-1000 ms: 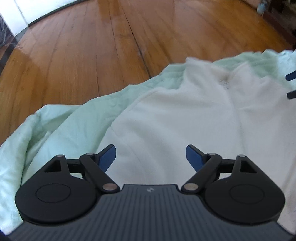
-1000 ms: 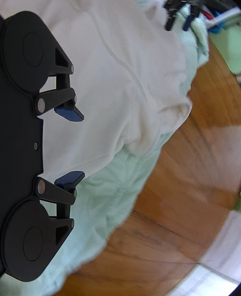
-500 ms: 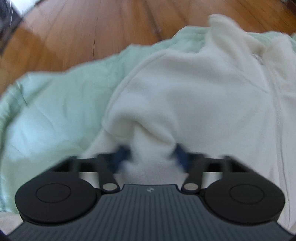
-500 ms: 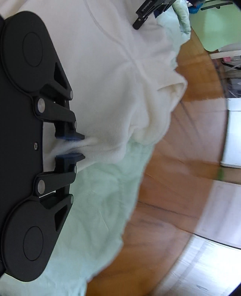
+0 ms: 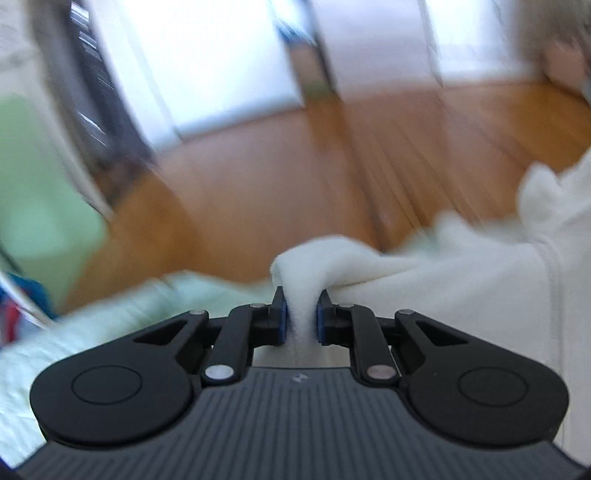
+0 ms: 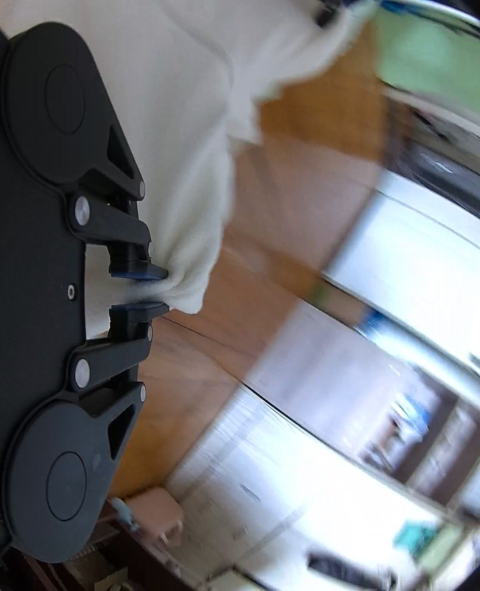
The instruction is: Fold clothes
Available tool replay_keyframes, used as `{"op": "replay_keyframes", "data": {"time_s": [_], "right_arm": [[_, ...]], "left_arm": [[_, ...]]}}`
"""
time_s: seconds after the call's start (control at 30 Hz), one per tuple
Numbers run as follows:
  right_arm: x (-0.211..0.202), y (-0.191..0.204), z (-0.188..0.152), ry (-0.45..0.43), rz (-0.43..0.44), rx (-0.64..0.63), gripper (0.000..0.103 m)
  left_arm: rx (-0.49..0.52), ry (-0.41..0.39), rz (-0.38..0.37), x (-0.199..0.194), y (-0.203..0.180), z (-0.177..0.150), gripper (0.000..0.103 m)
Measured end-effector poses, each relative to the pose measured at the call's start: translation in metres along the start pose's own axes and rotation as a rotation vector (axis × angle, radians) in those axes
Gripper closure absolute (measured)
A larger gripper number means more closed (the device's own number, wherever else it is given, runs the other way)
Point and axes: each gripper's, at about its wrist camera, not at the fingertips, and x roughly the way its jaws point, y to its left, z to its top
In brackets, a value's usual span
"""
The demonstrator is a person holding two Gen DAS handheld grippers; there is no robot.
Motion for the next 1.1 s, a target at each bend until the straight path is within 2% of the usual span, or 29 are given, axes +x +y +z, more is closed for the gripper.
{"op": "replay_keyframes", "data": {"time_s": [0.03, 0.07, 0.1, 0.13, 0.17, 0.23, 0.27, 0.3, 0.33, 0.37, 0.43, 0.53, 0.6, 0.67, 0.73, 0.8, 0.87, 0.9, 0.97, 1.03, 1.1], "right_arm": [[0.001, -0.003, 0.011, -0.033, -0.009, 0.039, 0.09], [0.008, -0.006, 0.019, -0.029, 0.012, 0.074, 0.087], [0.022, -0.007, 0.021, 0.008, 0.049, 0.097, 0.087], [0.039, -0.008, 0.021, 0.051, 0.085, 0.116, 0.081], [0.056, -0.008, 0.019, 0.111, 0.094, 0.121, 0.063], [0.079, -0.011, 0.009, 0.231, 0.063, 0.116, 0.061], [0.08, -0.016, 0.004, 0.274, 0.026, 0.113, 0.059], [0.081, -0.021, -0.001, 0.317, -0.011, 0.109, 0.056], [0.073, -0.031, -0.007, 0.349, 0.015, 0.118, 0.056], [0.061, -0.042, -0.014, 0.375, 0.075, 0.134, 0.055], [0.035, -0.064, -0.028, 0.423, 0.186, 0.164, 0.053], [-0.01, -0.092, -0.05, 0.484, 0.324, 0.209, 0.051], [-0.042, -0.102, -0.07, 0.488, 0.371, 0.255, 0.047], [-0.065, -0.105, -0.093, 0.474, 0.351, 0.328, 0.044], [-0.076, -0.106, -0.122, 0.534, 0.319, 0.414, 0.044], [-0.087, -0.099, -0.147, 0.595, 0.263, 0.403, 0.045], [-0.096, -0.099, -0.169, 0.61, 0.176, 0.4, 0.045], [-0.1, -0.1, -0.18, 0.613, 0.13, 0.402, 0.045], [-0.112, -0.113, -0.204, 0.626, 0.063, 0.507, 0.044], [-0.12, -0.124, -0.223, 0.617, 0.056, 0.662, 0.044], [-0.126, -0.13, -0.236, 0.552, 0.049, 0.797, 0.044]], "left_arm": [[-0.032, -0.003, 0.011, 0.001, 0.007, 0.004, 0.088], [-0.063, -0.002, 0.018, 0.004, 0.013, 0.008, 0.086], [-0.067, 0.048, -0.006, 0.015, 0.015, 0.009, 0.083], [-0.058, 0.129, -0.032, 0.029, 0.014, 0.005, 0.07], [-0.033, 0.221, -0.045, 0.044, 0.009, -0.001, 0.052], [0.002, 0.371, 0.004, 0.065, -0.001, -0.021, 0.051], [-0.002, 0.383, 0.017, 0.063, -0.003, -0.029, 0.051], [-0.009, 0.388, 0.029, 0.059, -0.004, -0.037, 0.05], [-0.01, 0.374, 0.016, 0.052, -0.006, -0.042, 0.046], [-0.011, 0.357, 0.0, 0.044, -0.008, -0.046, 0.041], [0.013, 0.305, -0.051, 0.024, -0.011, -0.046, 0.039], [0.01, 0.246, -0.188, -0.003, -0.032, -0.039, 0.034], [0.008, 0.206, -0.28, -0.021, -0.047, -0.035, 0.031], [0.005, 0.167, -0.373, -0.039, -0.061, -0.03, 0.024], [-0.034, 0.177, -0.499, -0.048, -0.086, -0.036, 0.024], [-0.046, 0.18, -0.607, -0.053, -0.117, -0.044, 0.024], [-0.025, 0.17, -0.689, -0.056, -0.148, -0.053, 0.024], [0.004, 0.172, -0.723, -0.061, -0.168, -0.058, 0.024], [0.068, 0.194, -0.783, -0.068, -0.206, -0.067, 0.024], [0.177, 0.252, -0.83, -0.078, -0.247, -0.071, 0.024], [0.319, 0.261, -0.817, -0.09, -0.288, -0.078, 0.019]]}}
